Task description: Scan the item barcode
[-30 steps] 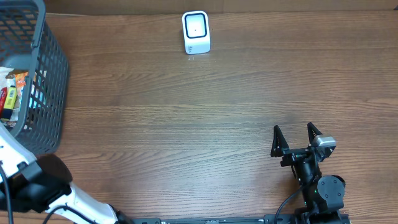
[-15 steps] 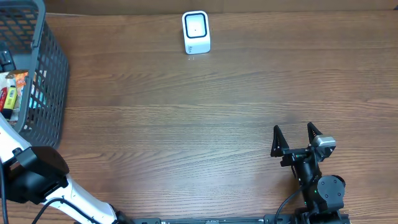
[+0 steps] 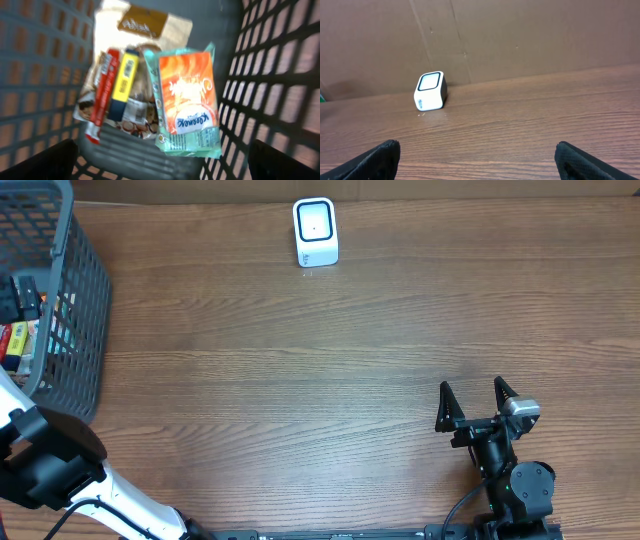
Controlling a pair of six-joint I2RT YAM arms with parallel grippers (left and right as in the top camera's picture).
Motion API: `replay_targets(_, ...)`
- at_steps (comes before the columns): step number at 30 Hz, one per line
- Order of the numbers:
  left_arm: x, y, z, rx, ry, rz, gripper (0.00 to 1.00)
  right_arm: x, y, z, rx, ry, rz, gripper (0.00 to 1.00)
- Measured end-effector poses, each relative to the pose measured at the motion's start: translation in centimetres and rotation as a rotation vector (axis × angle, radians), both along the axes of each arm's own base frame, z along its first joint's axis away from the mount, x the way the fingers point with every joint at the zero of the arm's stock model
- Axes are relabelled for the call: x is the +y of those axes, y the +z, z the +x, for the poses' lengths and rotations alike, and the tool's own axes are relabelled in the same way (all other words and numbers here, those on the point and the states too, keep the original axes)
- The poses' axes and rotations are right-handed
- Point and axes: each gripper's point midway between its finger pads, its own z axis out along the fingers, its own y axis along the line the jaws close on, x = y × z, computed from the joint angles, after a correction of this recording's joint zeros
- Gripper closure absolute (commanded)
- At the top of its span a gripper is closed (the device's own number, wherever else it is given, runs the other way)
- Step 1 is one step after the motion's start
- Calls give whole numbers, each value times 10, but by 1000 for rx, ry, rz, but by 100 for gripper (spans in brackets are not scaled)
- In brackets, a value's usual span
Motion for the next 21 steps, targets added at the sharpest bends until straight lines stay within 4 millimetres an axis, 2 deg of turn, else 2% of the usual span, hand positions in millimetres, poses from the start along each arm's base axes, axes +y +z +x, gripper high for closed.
replay_targets(11,-4,-68,-4,78,-5,-73,0,0,0,0,0,0,0,0)
replay_targets(15,-2,-82,2,60,4,-75,1,0,0,0,0,0,0,0)
replay_targets(21,-1,-92,12,3,38,-96,1,0,0,0,0,0,0,0)
